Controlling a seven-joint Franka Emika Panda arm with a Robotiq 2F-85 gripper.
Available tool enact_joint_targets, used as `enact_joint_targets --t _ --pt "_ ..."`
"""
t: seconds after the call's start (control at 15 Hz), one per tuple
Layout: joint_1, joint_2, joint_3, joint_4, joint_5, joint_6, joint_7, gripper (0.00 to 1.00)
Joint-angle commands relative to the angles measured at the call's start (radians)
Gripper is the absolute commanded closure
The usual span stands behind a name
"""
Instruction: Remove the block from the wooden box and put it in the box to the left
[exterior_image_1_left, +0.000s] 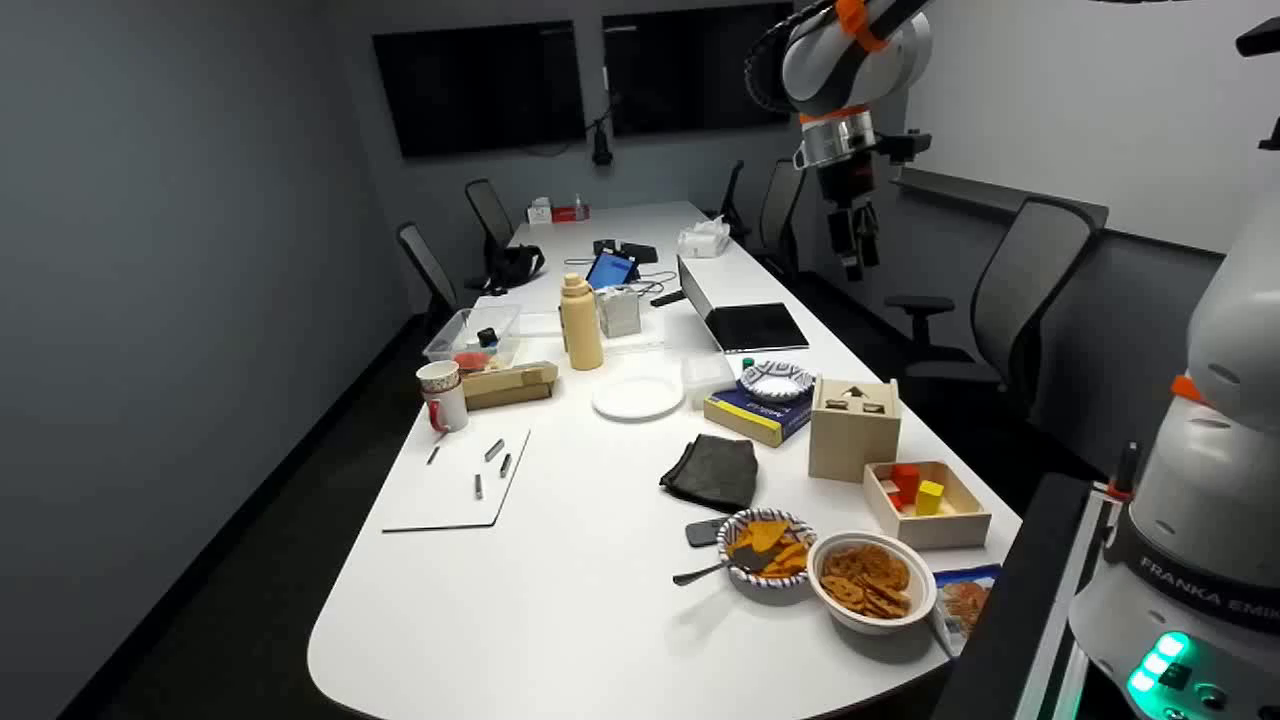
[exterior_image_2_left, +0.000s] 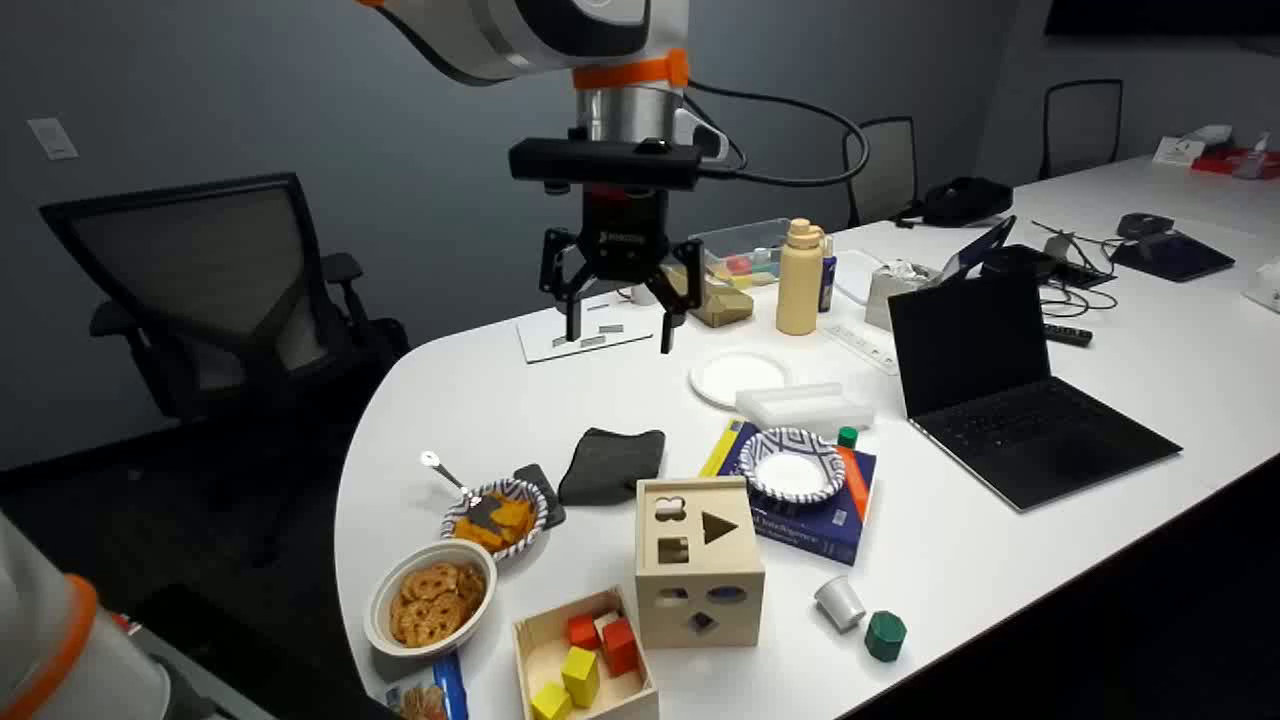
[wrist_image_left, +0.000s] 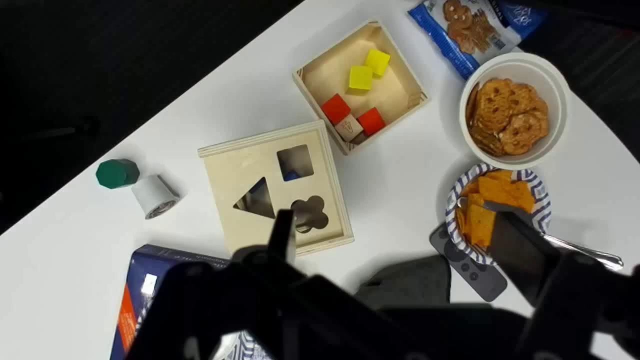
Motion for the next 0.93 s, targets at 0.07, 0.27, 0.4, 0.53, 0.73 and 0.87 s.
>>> enact_joint_targets --t 0.07,0.27,0.4,0.53,0.73,0.87 --pt "-0.019 0.001 0.019 0.001 0.003 -0.001 -0.002 0.0" --pt "-0.029 0.025 0.006 -0.046 0.096 0.068 -0.006 0.0" --pt "-0.039 0.027 0.003 -0.117 0.173 0.139 0.014 0.0" --pt "-0.055 0.02 0.001 -0.205 0.258 0.214 0.051 0.0" --pt "-0.076 0.009 -0.002 -0.354 0.353 0.338 0.102 0.0" --pt "-0.091 0.005 -0.006 -0.433 0.4 0.407 0.141 0.0"
